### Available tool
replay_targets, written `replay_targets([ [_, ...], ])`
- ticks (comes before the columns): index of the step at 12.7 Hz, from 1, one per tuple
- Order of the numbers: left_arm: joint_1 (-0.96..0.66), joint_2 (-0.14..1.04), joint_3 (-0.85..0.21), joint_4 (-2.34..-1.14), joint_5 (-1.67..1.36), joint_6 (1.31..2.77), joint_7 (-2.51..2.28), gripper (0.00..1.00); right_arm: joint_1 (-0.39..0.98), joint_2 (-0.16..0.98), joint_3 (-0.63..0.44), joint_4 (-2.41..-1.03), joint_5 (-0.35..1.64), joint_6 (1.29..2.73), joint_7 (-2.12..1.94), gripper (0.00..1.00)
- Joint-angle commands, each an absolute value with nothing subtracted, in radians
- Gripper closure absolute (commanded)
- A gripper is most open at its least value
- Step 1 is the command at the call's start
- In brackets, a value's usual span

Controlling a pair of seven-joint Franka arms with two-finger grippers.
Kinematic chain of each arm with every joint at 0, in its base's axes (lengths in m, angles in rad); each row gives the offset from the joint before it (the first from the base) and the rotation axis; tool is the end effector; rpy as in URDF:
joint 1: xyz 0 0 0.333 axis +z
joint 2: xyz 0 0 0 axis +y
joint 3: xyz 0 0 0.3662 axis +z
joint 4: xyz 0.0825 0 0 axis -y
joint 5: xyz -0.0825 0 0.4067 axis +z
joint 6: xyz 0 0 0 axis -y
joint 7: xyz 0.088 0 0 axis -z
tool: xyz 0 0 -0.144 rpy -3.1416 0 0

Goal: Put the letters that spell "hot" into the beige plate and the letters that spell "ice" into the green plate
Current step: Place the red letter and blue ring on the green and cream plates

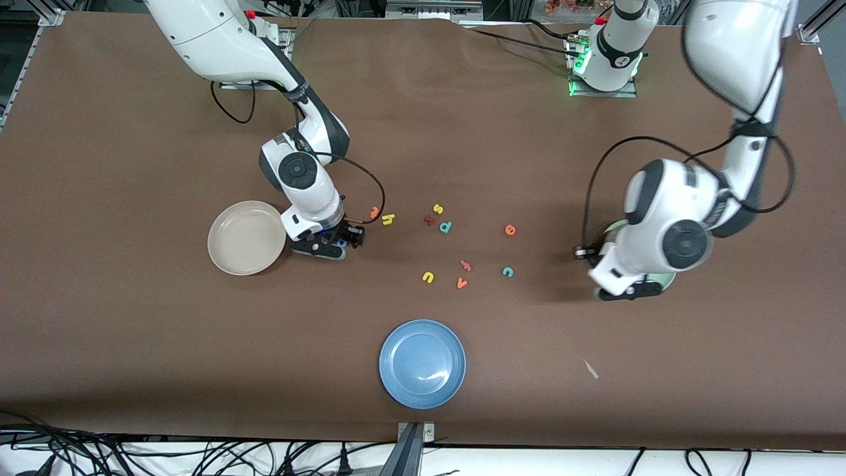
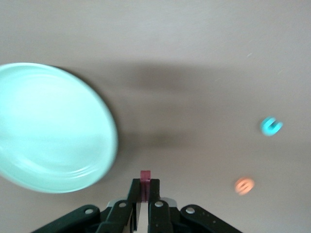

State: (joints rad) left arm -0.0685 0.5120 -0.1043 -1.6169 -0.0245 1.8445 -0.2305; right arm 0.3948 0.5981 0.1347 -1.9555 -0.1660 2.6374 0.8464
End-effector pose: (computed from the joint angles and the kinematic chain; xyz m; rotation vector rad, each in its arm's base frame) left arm 0.6748 -0.1128 0.3053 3.0894 0.1139 -0.4532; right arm 0.5782 0.3368 0.1638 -3.0738 0.3111 -0.1228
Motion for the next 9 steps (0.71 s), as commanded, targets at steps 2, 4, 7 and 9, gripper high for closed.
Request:
replay_targets([
  [2, 0.063, 0.512, -0.115, -1.640, 0.093, 1.819, 0.015, 1.00, 0.397, 0.607, 0.132, -1.944, -0.199, 2.645, 0.861, 0.74],
  [4, 0.104, 0.554, -0.115, -1.638, 0.168, 1.844, 0.058, 1.00, 0.396, 0.607, 0.130, -1.944, -0.199, 2.643, 0.858, 0.88],
  [7, 0.146, 0.612, -0.115, -1.643, 0.181, 1.937, 0.097, 1.00, 0.388, 0.595, 0.129, -1.945, -0.199, 2.640, 0.833, 1.00],
  [9, 0.166, 0.629, -0.115, -1.644, 0.179, 1.954, 0.098, 1.00, 0.359, 0.542, 0.129, -1.948, -0.198, 2.588, 0.802, 1.00],
])
